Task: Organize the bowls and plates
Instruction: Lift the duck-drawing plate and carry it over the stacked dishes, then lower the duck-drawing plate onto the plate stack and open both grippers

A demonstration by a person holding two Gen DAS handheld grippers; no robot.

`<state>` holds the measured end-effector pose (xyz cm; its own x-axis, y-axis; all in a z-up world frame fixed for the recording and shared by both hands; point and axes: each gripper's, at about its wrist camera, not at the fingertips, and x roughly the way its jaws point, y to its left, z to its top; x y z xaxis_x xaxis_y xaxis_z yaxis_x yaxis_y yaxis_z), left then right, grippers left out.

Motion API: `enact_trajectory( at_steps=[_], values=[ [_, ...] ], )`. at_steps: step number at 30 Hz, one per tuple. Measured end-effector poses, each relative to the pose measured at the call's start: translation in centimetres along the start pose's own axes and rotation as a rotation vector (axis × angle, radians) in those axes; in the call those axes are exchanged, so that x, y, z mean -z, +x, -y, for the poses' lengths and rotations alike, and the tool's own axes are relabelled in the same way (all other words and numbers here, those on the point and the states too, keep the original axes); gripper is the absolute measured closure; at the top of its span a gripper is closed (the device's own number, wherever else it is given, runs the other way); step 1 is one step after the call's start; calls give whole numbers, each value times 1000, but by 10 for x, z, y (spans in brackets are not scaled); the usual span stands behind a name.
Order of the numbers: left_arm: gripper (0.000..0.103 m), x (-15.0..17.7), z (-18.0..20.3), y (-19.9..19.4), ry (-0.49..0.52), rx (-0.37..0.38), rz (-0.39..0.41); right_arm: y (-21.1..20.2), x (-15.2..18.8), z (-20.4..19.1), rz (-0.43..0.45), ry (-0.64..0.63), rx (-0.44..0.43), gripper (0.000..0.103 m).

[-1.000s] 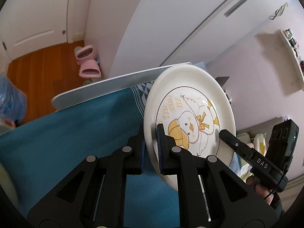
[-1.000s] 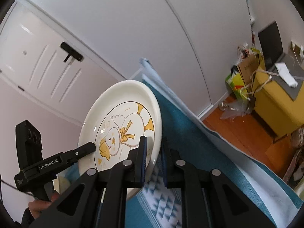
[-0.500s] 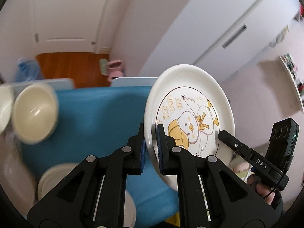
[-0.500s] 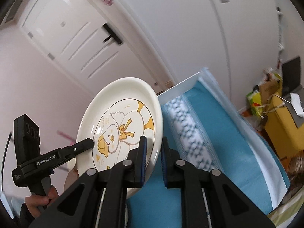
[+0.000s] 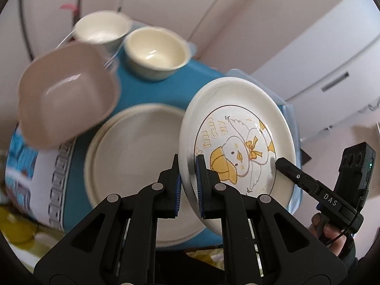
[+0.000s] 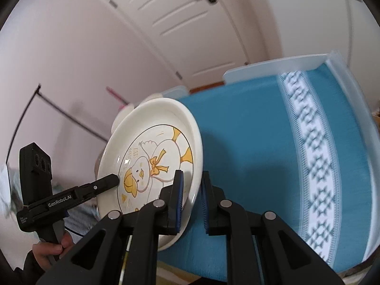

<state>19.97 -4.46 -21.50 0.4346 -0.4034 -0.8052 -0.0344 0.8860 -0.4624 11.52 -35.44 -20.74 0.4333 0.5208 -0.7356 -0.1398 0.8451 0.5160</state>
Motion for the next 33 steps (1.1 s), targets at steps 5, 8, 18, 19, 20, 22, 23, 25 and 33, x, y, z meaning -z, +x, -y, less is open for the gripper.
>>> enact_trajectory(
  at_steps=[5, 8, 18, 19, 20, 22, 23, 25, 33],
  values=[
    [95, 14, -33, 10, -74, -30, -8, 34, 12, -11, -82, -55, 2, 90],
    [94, 22, -46, 15, -95, -39, -19, 47, 16, -16, -112, -81, 10, 90],
    [91, 26, -53, 37, -56, -120, -54, 64, 14, -37, -145, -177, 68, 90],
    [91, 25, -52, 38, -49, -131, -57, 65, 14, -39, -145, -188, 74, 90],
    [91, 25, -52, 39, -40, -142, -59, 65, 14, -40, -145, -201, 80, 90],
    [91, 24, -51, 43, -18, -167, -63, 66, 14, -41, -146, -219, 87, 90],
    [91, 24, -48, 43, -2, -182, -61, 67, 14, -41, -147, -225, 91, 90],
    [91, 23, -45, 43, 25, -211, -63, 68, 14, -40, -152, -233, 92, 90],
    [88, 22, -27, 46, 138, -354, -72, 72, 17, -47, -172, -310, 125, 90]
  ],
)
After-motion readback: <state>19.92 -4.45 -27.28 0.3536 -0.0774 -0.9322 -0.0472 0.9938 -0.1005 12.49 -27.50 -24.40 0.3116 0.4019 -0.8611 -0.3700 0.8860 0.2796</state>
